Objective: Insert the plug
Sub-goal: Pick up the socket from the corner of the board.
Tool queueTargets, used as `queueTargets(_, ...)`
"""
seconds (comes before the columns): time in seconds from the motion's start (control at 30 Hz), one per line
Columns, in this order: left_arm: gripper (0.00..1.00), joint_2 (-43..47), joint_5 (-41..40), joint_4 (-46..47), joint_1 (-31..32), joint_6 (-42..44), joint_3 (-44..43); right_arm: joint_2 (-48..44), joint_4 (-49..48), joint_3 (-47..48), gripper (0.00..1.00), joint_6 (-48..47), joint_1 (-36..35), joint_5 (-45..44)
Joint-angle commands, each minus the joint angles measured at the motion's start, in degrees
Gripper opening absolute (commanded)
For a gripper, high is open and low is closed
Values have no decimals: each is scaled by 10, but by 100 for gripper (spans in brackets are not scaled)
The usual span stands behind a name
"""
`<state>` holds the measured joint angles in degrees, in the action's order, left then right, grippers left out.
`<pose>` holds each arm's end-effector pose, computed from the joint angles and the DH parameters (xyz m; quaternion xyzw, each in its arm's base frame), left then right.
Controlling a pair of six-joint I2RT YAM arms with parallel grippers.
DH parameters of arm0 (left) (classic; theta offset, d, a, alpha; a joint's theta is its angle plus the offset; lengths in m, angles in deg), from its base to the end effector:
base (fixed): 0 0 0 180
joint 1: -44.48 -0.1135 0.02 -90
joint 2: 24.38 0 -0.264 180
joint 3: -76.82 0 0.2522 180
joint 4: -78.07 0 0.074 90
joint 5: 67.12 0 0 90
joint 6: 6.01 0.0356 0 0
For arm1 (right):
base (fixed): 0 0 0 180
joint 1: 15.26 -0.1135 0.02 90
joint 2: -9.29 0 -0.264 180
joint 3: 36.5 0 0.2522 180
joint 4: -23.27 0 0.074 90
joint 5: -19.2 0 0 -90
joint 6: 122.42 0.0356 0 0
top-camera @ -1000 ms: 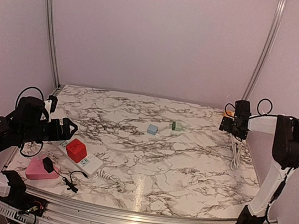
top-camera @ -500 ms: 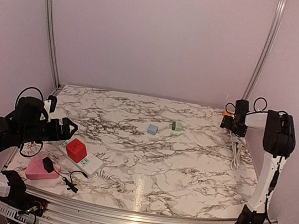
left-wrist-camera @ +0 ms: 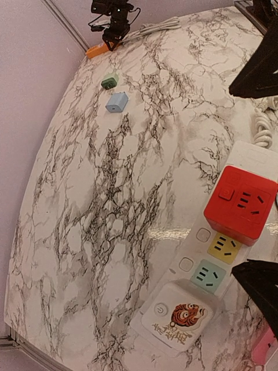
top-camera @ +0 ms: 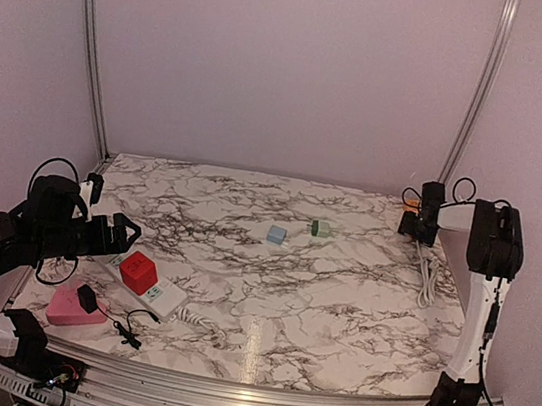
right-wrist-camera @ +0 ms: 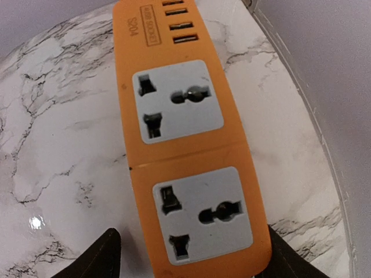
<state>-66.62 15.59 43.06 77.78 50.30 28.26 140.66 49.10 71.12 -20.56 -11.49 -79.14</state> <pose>0.1455 -0.0902 0.2663 -0.0353 0.8584 -0.2352 0.4545 0.4947 -0.0378 0.1269 0.1522 0.9238 -0.0438 0.3485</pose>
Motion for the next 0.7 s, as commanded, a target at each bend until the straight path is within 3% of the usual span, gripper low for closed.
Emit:
queueTargets(0.0,99,-1,7,8,-3,-1,6,4,-7,25,65,-17,3,16)
queueTargets(0.2,99,-2,8,8,-3,-1,4,-15,-38,-6,30,-43,3,33)
queueTargets(0.27,99,-4,7,8,-3,-1,4,-25,-46,-23,23,-42,3,52)
queueTargets(0.67,99,-20,20,30,-3,-7,9,-214,-115,-219,21,-7,-35,77)
